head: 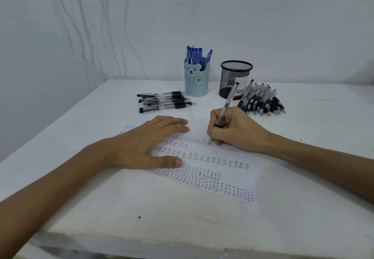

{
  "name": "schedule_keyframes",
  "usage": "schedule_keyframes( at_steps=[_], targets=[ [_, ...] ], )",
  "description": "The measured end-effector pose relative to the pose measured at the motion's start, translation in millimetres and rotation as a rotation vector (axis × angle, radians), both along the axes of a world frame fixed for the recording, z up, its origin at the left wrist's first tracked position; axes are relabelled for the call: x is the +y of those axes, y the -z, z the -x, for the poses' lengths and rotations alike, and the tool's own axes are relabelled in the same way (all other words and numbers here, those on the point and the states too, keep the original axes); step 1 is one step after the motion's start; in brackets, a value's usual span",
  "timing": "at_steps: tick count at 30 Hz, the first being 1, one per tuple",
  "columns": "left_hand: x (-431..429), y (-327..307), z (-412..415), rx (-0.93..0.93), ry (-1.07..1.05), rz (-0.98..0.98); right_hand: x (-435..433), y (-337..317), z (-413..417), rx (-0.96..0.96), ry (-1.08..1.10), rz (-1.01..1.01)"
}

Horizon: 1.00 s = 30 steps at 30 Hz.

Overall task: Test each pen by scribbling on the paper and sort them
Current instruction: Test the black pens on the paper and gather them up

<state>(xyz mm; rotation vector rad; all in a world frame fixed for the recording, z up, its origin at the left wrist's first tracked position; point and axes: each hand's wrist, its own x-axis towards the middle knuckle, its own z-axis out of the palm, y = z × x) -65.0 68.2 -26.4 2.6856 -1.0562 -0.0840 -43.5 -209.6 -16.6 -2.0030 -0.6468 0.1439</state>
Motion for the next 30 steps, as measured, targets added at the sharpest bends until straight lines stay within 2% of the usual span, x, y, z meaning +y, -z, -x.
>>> schedule_keyframes(
  at_steps=[30],
  targets=[
    [-0.8,-2.3,2.2,0.016,-0.003,0.008,-1.8,3.8,-3.0,-0.016,0.058,-0.024]
  ],
)
